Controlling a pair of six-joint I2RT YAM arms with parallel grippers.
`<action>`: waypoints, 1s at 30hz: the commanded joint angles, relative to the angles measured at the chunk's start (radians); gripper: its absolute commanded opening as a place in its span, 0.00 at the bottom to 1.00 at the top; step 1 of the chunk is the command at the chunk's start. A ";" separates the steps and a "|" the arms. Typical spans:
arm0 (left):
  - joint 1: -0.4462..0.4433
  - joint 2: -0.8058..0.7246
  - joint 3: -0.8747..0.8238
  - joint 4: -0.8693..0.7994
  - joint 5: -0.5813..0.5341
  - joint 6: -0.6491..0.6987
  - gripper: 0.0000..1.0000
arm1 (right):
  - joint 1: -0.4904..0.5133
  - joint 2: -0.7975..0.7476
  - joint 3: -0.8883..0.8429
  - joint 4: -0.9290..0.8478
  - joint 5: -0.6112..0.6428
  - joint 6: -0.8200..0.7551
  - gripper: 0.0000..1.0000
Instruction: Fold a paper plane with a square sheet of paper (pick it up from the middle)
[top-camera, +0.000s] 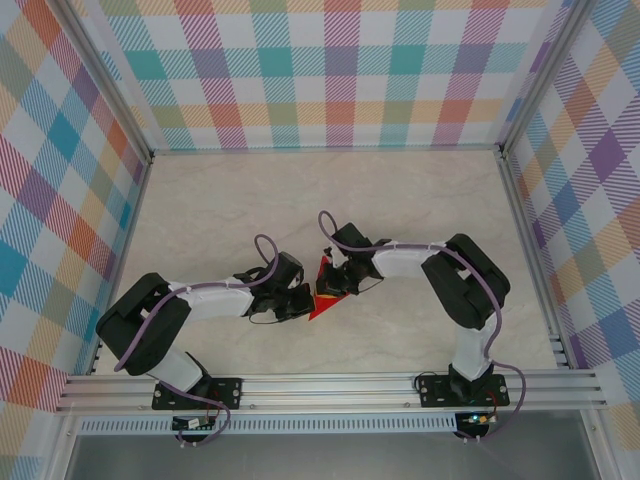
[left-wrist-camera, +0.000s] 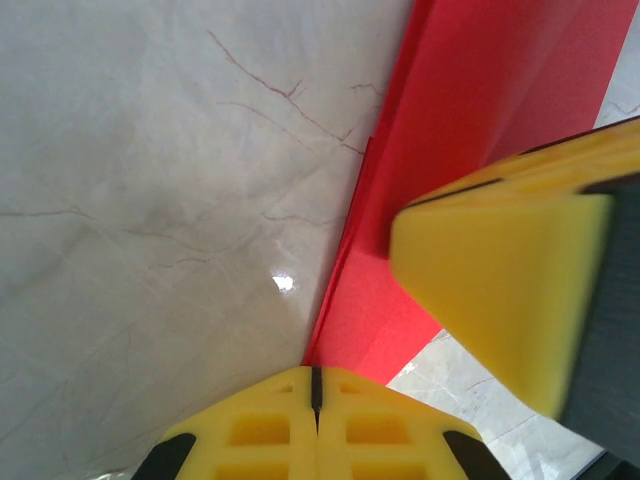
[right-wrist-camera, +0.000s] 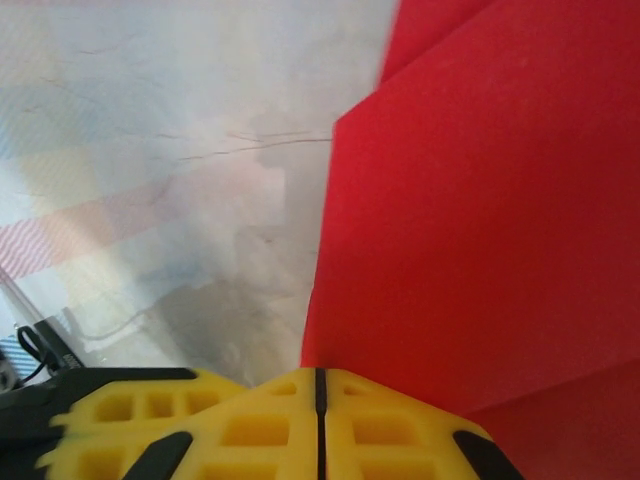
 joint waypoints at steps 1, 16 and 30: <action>-0.006 -0.033 -0.025 -0.021 -0.011 -0.014 0.00 | 0.005 0.032 -0.023 -0.013 0.020 0.005 0.07; -0.006 -0.022 -0.095 0.226 0.033 -0.079 0.00 | 0.005 0.045 -0.030 -0.009 0.043 0.006 0.06; -0.007 0.003 -0.125 0.139 0.008 -0.077 0.00 | 0.017 -0.038 -0.046 0.054 -0.050 0.000 0.06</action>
